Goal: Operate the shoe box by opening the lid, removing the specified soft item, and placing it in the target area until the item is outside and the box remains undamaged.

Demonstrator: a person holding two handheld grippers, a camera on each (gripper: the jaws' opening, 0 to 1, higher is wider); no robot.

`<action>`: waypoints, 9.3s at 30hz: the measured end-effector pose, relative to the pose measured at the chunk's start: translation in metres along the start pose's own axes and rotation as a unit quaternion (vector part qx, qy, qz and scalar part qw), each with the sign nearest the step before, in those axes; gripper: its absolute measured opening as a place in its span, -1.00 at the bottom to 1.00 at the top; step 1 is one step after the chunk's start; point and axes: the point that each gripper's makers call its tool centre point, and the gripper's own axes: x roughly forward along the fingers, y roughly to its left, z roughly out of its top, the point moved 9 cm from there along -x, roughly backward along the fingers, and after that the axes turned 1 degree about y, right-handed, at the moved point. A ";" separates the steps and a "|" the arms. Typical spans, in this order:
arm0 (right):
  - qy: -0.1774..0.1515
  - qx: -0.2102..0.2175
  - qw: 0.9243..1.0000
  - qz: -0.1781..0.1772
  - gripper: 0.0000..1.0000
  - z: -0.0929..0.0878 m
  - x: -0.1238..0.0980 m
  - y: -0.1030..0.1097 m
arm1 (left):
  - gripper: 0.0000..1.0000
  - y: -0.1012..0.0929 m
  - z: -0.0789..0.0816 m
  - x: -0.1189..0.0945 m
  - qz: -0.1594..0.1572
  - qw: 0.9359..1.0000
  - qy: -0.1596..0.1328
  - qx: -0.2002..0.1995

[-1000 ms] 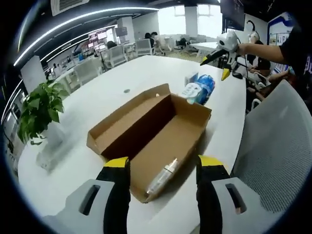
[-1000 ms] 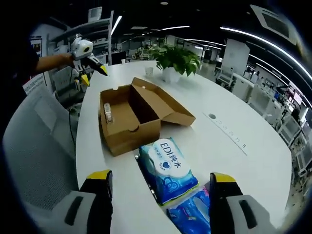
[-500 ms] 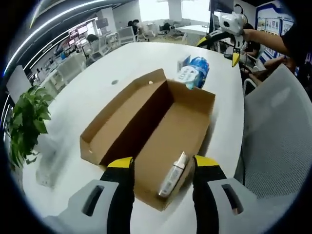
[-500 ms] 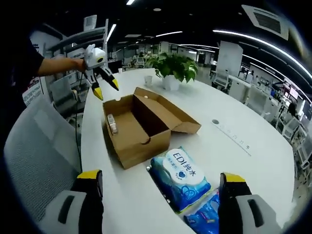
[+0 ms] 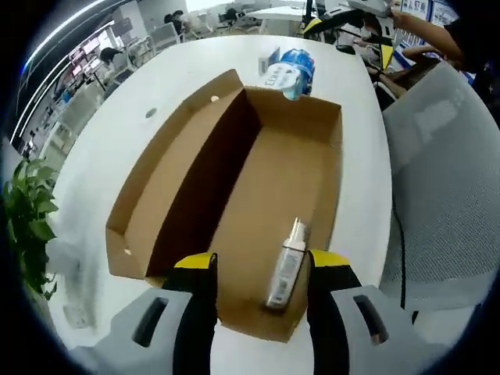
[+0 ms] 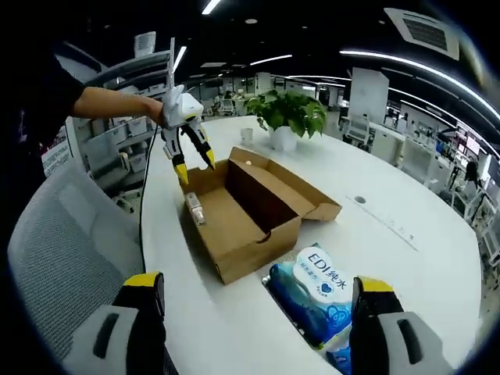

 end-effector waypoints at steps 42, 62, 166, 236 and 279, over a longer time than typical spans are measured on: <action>-0.026 0.041 0.999 -0.011 0.99 -0.003 0.007 0.028 | -0.33 0.010 0.002 0.059 -0.039 0.993 0.079 0.073; -0.032 0.039 0.999 -0.008 0.94 -0.003 0.009 0.038 | -0.41 -0.001 -0.009 0.066 -0.057 0.988 0.079 0.121; -0.106 -0.131 0.980 0.111 -0.35 0.062 0.061 0.098 | -0.69 -0.086 0.057 -0.035 -0.043 0.984 -0.087 0.151; -0.022 -0.222 0.970 0.099 -0.72 0.100 0.013 0.021 | 0.18 -0.105 0.029 -0.048 0.041 0.970 -0.238 -0.014; 0.162 -0.258 0.951 0.043 -0.72 0.078 0.016 -0.126 | 0.98 -0.179 -0.019 -0.072 0.126 0.933 -0.288 -0.173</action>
